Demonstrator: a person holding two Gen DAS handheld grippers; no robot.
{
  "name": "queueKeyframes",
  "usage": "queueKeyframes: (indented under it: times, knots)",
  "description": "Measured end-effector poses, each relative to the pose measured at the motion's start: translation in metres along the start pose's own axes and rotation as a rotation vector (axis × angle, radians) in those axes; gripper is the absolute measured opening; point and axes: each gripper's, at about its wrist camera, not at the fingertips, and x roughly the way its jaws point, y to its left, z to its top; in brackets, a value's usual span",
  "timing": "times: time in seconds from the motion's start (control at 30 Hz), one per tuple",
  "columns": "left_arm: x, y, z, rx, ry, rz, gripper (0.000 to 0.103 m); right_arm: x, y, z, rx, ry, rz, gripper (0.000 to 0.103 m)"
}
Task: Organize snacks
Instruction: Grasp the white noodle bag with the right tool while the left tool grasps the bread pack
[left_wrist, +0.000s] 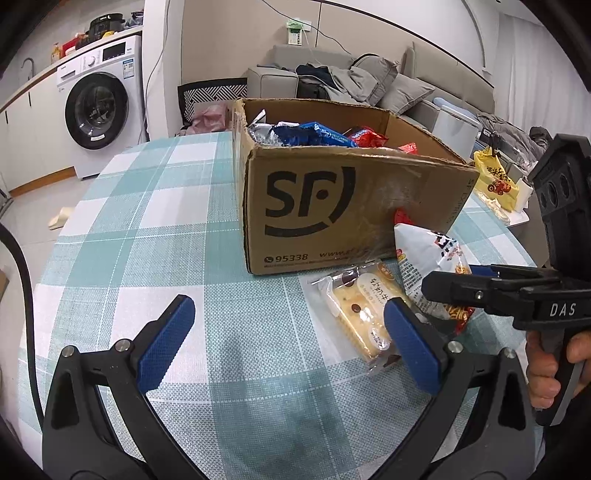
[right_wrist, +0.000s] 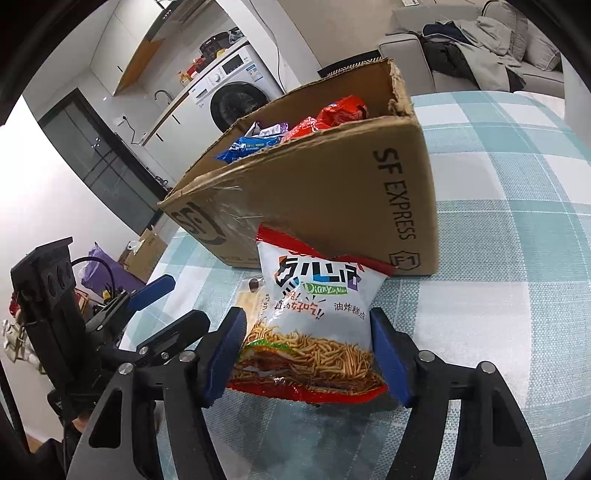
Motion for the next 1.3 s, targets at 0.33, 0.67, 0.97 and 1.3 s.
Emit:
queueKeyframes:
  times: [0.33,0.67,0.97,1.3]
  knots:
    - [0.0,-0.002,-0.001,-0.002,0.003,-0.016,0.102,-0.011,-0.003,-0.006,0.025,-0.025,0.021,0.051]
    - [0.002,-0.009,-0.002,-0.011,0.031,-0.035,0.102,-0.039,0.001,-0.002,0.0,-0.068,0.041,0.051]
    - [0.009,-0.036,-0.004,0.037,0.055,-0.009,0.102,-0.06,0.0,0.002,-0.007,-0.111,0.039,0.051]
    - [0.037,-0.061,0.006,0.007,0.125,-0.025,0.102,-0.076,-0.001,0.006,-0.003,-0.146,0.042,0.051]
